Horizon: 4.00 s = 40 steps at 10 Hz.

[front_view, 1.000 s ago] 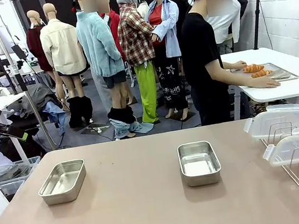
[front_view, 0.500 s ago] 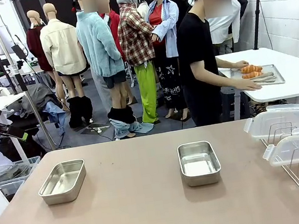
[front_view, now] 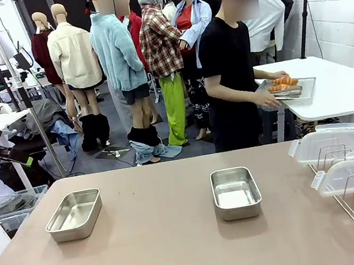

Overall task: Place the bread in airtight containers.
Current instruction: Lift both Airtight Container.

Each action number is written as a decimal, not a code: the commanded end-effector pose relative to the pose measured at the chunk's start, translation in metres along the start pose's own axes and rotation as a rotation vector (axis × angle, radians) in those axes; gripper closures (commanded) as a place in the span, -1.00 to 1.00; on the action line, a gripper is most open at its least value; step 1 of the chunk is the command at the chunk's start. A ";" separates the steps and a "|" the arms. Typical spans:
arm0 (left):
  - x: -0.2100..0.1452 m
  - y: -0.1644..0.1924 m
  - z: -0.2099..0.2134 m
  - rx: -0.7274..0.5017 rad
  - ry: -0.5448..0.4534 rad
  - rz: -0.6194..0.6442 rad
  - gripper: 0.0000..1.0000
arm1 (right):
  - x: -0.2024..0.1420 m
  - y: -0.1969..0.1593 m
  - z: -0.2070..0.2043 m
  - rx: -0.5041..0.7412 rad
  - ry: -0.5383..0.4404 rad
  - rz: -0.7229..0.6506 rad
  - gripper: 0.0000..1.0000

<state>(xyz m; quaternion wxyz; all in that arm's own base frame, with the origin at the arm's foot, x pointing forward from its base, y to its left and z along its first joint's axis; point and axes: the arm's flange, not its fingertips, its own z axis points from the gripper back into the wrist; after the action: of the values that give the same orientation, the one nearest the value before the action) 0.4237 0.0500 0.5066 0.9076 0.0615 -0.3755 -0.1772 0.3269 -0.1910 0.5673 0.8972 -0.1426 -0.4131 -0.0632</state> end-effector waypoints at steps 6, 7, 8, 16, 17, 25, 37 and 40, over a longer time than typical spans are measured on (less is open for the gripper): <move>-0.001 0.002 0.001 0.005 -0.003 0.007 -1.00 | -0.002 0.000 -0.003 0.002 0.008 0.011 -1.00; -0.001 0.002 0.001 0.005 -0.003 0.007 -1.00 | -0.002 0.000 -0.003 0.002 0.008 0.011 -1.00; -0.001 0.002 0.001 0.005 -0.003 0.007 -1.00 | -0.002 0.000 -0.003 0.002 0.008 0.011 -1.00; -0.001 0.002 0.001 0.005 -0.003 0.007 -1.00 | -0.002 0.000 -0.003 0.002 0.008 0.011 -1.00; -0.001 0.002 0.001 0.005 -0.003 0.007 -1.00 | -0.002 0.000 -0.003 0.002 0.008 0.011 -1.00; -0.001 0.002 0.001 0.005 -0.003 0.007 -1.00 | -0.002 0.000 -0.003 0.002 0.008 0.011 -1.00; -0.001 0.002 0.001 0.005 -0.003 0.007 -1.00 | -0.002 0.000 -0.003 0.002 0.008 0.011 -1.00; 0.000 0.000 0.000 0.000 0.000 0.000 -1.00 | 0.000 0.000 0.000 0.000 0.000 0.000 -1.00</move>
<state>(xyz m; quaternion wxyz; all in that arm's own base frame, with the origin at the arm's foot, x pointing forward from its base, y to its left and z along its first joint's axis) 0.4237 0.0497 0.5066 0.9076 0.0617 -0.3755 -0.1776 0.3267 -0.1910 0.5676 0.8971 -0.1427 -0.4134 -0.0632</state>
